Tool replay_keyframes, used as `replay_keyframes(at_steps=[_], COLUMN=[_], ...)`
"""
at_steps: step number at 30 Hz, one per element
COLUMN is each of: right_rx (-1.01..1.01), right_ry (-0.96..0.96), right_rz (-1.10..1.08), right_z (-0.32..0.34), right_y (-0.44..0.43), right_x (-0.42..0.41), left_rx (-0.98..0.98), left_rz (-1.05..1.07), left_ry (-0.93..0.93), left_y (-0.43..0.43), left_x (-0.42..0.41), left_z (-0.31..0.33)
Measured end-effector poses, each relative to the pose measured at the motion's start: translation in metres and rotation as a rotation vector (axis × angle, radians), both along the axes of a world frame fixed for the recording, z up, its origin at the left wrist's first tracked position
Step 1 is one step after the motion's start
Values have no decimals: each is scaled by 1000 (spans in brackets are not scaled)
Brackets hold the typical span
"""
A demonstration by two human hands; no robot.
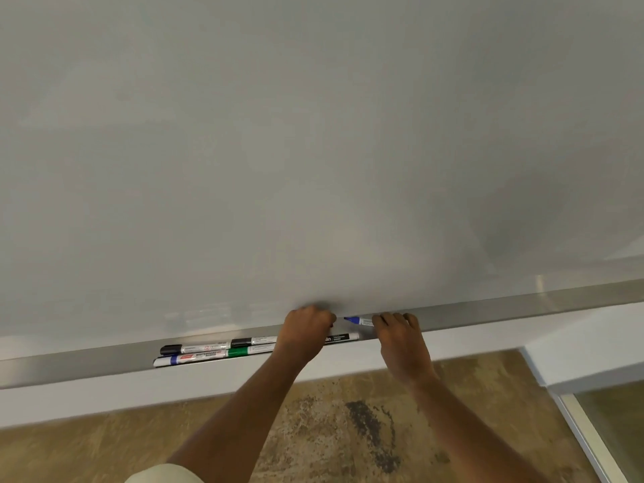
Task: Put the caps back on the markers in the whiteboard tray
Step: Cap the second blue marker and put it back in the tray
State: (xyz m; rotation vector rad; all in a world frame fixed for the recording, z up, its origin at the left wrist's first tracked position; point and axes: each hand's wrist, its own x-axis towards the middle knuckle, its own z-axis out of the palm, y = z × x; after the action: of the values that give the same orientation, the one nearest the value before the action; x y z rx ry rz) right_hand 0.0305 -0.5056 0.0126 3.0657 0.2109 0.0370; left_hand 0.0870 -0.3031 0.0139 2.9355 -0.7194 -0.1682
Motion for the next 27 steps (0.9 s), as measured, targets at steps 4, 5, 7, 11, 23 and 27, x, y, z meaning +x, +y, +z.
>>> replay_keyframes(at_steps=[4, 5, 7, 11, 23, 27], right_rx=[56, 84, 154, 339, 780, 773], right_ry=[-129, -156, -183, -237, -400, -390], right_rz=[60, 80, 124, 183, 303, 337], right_z=[13, 21, 40, 95, 210, 210], right_y=[4, 6, 10, 24, 54, 65], right_x=[-6, -6, -6, -7, -38, -49], left_rx=[-164, -229, -380, -665, -1400, -1454], left_rz=[14, 17, 18, 27, 269, 281], left_ry=[-46, -54, -52, -79, 190, 271], left_y=[8, 12, 20, 42, 112, 120], left_x=[-8, -11, -16, -28, -68, -82], left_z=[18, 26, 46, 96, 204, 206])
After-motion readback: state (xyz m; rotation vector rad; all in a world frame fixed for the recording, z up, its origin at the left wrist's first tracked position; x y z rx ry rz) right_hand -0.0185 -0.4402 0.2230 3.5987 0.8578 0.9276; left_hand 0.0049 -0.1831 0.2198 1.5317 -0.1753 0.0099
